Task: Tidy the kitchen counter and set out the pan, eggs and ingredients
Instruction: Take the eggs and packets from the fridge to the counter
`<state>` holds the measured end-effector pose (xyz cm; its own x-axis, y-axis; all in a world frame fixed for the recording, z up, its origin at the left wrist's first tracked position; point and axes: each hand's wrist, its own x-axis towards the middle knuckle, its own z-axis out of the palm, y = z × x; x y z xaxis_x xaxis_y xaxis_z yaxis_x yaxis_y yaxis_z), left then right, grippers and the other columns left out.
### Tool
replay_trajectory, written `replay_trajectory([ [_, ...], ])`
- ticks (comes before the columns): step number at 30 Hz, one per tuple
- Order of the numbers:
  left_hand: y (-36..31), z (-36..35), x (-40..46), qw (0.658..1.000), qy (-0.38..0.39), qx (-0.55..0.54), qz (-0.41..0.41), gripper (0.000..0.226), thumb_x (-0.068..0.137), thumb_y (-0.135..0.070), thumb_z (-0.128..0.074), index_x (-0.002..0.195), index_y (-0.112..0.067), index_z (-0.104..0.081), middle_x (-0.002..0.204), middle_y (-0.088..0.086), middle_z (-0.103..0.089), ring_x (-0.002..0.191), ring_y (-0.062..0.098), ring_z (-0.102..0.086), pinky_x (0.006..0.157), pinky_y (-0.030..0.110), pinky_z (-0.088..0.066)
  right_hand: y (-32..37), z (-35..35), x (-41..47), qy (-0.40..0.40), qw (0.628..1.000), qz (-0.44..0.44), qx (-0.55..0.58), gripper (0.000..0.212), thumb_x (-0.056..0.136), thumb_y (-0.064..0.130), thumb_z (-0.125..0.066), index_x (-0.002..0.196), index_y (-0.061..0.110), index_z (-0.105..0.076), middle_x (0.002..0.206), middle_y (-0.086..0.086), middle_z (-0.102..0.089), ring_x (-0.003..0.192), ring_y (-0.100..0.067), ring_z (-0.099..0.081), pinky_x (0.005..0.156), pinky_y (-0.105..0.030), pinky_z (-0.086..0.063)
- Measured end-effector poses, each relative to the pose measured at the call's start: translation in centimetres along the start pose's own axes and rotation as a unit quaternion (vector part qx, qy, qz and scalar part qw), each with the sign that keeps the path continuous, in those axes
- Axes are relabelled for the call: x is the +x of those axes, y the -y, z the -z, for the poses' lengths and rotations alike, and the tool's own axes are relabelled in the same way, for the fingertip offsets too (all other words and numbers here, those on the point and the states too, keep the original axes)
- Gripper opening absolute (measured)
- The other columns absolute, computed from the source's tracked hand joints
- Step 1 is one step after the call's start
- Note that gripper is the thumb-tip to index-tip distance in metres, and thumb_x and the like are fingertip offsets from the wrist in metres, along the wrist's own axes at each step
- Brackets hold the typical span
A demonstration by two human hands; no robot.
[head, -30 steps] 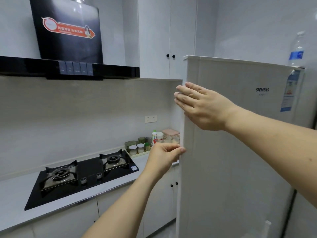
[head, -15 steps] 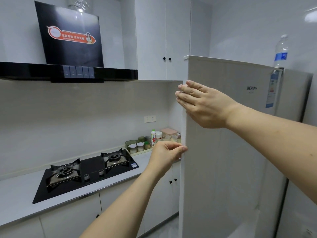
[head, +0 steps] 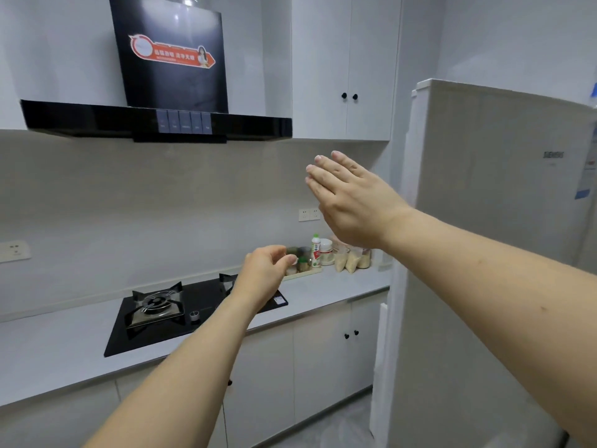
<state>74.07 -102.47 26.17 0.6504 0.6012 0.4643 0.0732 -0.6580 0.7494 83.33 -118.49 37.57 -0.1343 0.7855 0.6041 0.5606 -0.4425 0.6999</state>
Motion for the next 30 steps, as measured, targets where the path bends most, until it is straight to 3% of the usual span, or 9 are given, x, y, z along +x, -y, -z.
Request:
replay_trajectory([
  [6, 5.9, 4.2, 4.8, 0.996, -0.005, 0.085, 0.003, 0.037, 0.095, -0.032, -0.058, 0.123, -0.008, -0.062, 0.122, 0.008, -0.065, 0.116, 0.024, -0.057, 0.098, 0.035, -0.043, 4.5, -5.1, 5.2, 0.074, 0.994, -0.050, 0.060, 0.056, 0.085, 0.023, -0.027, 0.120, -0.005, -0.062, 0.125, -0.021, -0.061, 0.121, -0.036, -0.055, 0.108, -0.049, -0.034],
  [11, 10.2, 6.5, 9.7, 0.988, 0.018, 0.150, -0.002, 0.046, 0.098, -0.034, -0.052, 0.139, -0.015, -0.049, 0.137, 0.007, -0.056, 0.124, 0.022, -0.053, 0.102, 0.033, -0.040, 6.7, -10.0, 8.3, 0.123, 0.984, -0.063, 0.114, 0.060, 0.092, 0.027, -0.019, 0.143, 0.000, -0.037, 0.150, -0.015, -0.035, 0.142, -0.029, -0.027, 0.118, -0.040, -0.008],
  [18, 16.1, 8.1, 18.7, 0.974, 0.069, 0.213, -0.026, 0.047, 0.100, -0.036, -0.047, 0.142, -0.016, -0.043, 0.139, 0.010, -0.053, 0.126, 0.027, -0.050, 0.101, 0.040, -0.043, 9.8, -18.1, 13.0, 0.216, 0.959, -0.137, 0.124, 0.053, 0.101, 0.028, -0.024, 0.149, 0.005, -0.022, 0.157, -0.010, -0.021, 0.146, -0.023, -0.013, 0.118, -0.036, 0.000],
  [24, 19.5, 5.0, 24.8, 0.971, 0.117, 0.208, -0.032, 0.039, 0.100, -0.030, -0.048, 0.130, -0.006, -0.052, 0.132, 0.015, -0.056, 0.120, 0.030, -0.050, 0.095, 0.039, -0.042, 10.0, -24.6, 14.5, 0.294, 0.932, -0.172, 0.123, 0.055, 0.102, 0.031, -0.021, 0.150, 0.005, -0.019, 0.158, -0.010, -0.017, 0.146, -0.023, -0.011, 0.119, -0.036, 0.000],
  [30, 20.3, -1.5, 31.2, 0.969, 0.146, 0.189, -0.061, 0.045, 0.101, -0.032, -0.046, 0.141, -0.012, -0.044, 0.140, 0.012, -0.051, 0.129, 0.028, -0.045, 0.100, 0.037, -0.039, 7.8, -31.6, 13.4, 0.341, 0.910, -0.203, 0.120, 0.054, 0.102, 0.032, -0.021, 0.149, 0.005, -0.020, 0.157, -0.009, -0.020, 0.145, -0.023, -0.013, 0.119, -0.038, -0.002],
])
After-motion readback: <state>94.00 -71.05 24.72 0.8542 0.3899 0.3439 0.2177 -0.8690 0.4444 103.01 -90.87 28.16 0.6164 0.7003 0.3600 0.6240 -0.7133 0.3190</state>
